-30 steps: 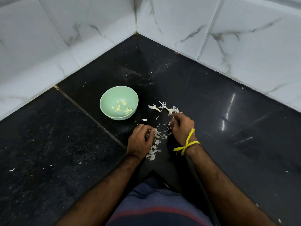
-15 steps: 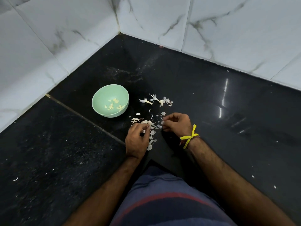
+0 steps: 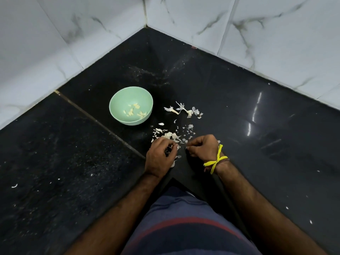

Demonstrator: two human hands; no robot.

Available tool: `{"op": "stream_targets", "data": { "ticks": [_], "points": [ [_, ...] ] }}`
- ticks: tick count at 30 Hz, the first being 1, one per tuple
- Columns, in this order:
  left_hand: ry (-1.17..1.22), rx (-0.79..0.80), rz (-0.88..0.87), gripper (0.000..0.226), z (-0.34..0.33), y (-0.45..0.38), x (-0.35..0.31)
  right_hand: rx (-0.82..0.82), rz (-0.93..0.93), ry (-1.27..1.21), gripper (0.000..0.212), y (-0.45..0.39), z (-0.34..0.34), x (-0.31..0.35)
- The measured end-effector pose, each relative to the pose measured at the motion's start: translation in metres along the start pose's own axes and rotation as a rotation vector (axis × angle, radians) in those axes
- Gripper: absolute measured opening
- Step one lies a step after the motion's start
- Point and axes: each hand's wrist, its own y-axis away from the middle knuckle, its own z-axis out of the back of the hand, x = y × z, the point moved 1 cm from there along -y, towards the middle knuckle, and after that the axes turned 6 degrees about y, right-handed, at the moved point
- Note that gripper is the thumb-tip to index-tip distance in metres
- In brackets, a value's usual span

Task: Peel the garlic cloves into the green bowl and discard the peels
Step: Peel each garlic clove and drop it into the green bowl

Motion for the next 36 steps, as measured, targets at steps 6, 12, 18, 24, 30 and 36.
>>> {"op": "stream_targets", "data": {
  "ticks": [6, 12, 18, 24, 30, 36],
  "points": [
    [-0.018, 0.002, 0.022, 0.007, -0.002, 0.0, 0.002, 0.029, 0.108, 0.219, 0.011, 0.002, -0.008, 0.01],
    [-0.016, 0.031, 0.043, 0.019, -0.004, 0.0, 0.006, 0.003, 0.219, 0.405, 0.017, 0.005, -0.018, 0.013],
    [-0.024, 0.032, 0.063, 0.021, -0.004, 0.0, 0.007, -0.068, 0.305, 0.508, 0.019, 0.008, -0.027, 0.009],
    [-0.022, 0.026, 0.067, 0.018, -0.003, -0.001, 0.005, -0.126, 0.409, 0.612, 0.015, 0.019, -0.037, 0.0],
    [-0.043, 0.029, 0.054, 0.011, -0.003, 0.0, 0.005, -0.117, 0.342, 0.514, 0.011, 0.012, -0.034, -0.001],
    [-0.084, 0.028, 0.02, 0.009, -0.002, 0.002, 0.004, -0.163, 0.305, 0.412, 0.009, 0.013, -0.029, 0.0]
  ]
}}
